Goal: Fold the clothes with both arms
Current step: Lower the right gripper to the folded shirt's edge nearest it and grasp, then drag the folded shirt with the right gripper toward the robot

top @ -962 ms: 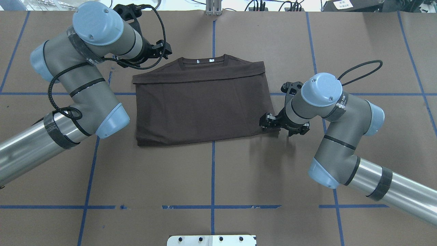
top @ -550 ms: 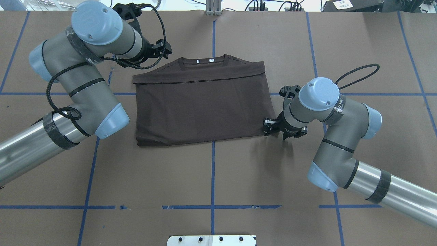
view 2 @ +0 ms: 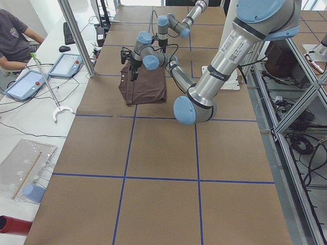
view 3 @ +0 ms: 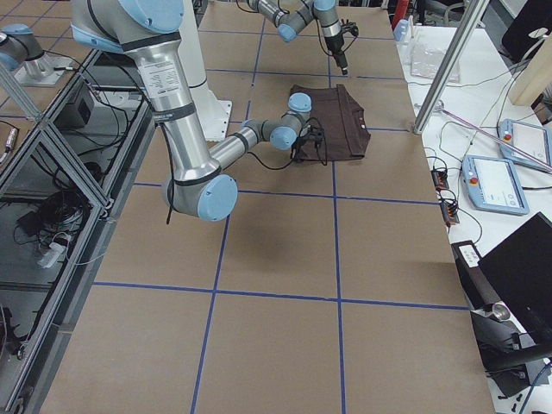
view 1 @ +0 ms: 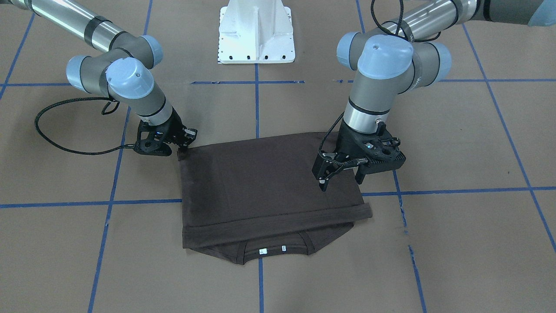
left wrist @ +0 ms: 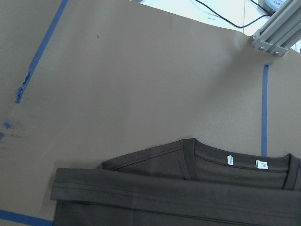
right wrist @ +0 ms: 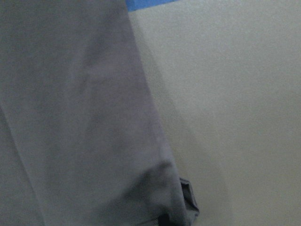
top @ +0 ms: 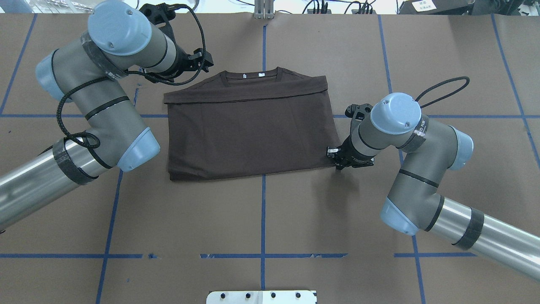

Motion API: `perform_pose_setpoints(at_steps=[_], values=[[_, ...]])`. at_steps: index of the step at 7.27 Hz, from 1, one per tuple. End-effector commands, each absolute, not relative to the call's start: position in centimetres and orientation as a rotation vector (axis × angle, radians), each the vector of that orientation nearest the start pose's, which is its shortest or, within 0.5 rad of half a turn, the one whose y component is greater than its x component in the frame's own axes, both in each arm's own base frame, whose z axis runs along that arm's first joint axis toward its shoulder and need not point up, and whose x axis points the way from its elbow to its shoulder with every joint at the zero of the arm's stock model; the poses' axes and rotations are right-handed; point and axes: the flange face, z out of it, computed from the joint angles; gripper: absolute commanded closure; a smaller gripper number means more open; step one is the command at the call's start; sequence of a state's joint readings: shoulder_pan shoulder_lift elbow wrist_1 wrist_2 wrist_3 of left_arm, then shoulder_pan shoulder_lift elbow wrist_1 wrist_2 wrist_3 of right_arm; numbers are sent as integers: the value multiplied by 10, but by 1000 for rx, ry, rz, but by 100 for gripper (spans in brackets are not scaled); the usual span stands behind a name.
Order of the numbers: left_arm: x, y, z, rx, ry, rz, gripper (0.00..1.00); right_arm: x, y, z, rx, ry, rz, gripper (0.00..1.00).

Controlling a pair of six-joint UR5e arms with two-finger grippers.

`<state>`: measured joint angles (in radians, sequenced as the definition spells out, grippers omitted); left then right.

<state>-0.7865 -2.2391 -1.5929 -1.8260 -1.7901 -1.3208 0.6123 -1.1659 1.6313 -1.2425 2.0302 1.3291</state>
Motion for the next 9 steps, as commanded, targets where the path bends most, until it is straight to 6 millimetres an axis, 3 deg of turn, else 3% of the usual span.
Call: perform_pose_setpoints(at_steps=[1,2,3,4,5,6,8,9], values=[[416,-576,220,295,928,-390,0,-474,-445,361,-86,-910,156,100],[416,-576,220,294,928,-391,0,-455,-430,364,-81,-919,152,100],[416,-576,220,294,928,-392,0,-439,-405,374,-97,-918,138,100],[416,-576,220,295,929,-391,0,-438,-371,383,-122,-909,98,100],[415,-575,219,297,930,-392,0,-439,-327,390,-154,-899,38,100],[413,-571,214,302,942,-387,0,-434,-270,394,-212,-885,-6,100],[410,-566,208,306,952,-385,0,-429,-175,390,-336,-852,-72,100],[408,-562,205,308,956,-382,0,-438,-138,384,-402,-834,-80,100]])
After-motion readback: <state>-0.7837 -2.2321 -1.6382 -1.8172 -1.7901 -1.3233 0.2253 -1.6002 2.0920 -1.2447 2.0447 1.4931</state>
